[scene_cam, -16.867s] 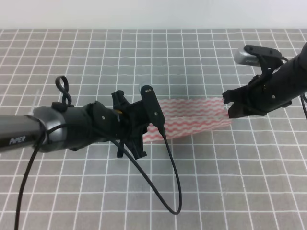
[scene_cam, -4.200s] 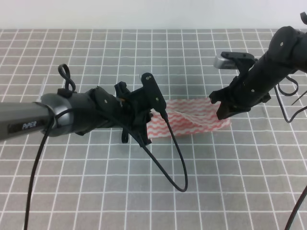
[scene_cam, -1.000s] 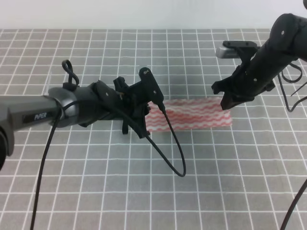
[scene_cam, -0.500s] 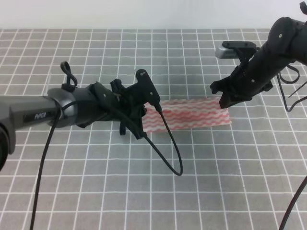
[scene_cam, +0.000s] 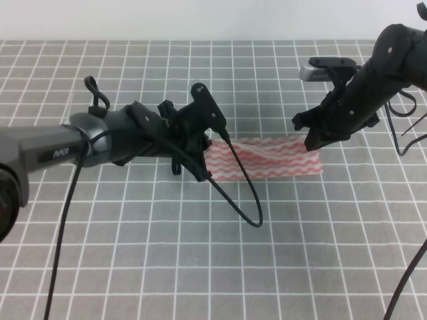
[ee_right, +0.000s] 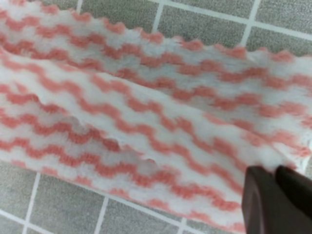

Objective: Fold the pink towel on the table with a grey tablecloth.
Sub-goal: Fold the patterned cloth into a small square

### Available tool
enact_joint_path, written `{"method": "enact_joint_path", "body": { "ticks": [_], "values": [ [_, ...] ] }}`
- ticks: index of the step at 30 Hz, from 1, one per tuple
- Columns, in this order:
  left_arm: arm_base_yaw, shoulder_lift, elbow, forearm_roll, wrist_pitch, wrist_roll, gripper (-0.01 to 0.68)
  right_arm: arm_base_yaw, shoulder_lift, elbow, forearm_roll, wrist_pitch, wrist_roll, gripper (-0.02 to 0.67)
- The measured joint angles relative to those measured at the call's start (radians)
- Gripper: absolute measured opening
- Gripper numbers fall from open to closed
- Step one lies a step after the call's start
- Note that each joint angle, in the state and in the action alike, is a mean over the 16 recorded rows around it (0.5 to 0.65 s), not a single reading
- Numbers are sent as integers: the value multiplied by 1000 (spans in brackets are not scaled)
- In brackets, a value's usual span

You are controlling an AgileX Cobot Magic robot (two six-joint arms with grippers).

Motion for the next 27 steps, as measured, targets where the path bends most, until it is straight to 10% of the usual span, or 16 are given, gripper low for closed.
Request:
{"method": "enact_joint_path", "body": {
  "ticks": [15, 27],
  "values": [
    [6, 19, -11, -21, 18, 5, 27, 0, 5, 0, 20, -17, 0, -15],
    [6, 22, -11, -41, -31, -1, 267, 0, 5, 0, 38, -55, 0, 24]
  ]
}}
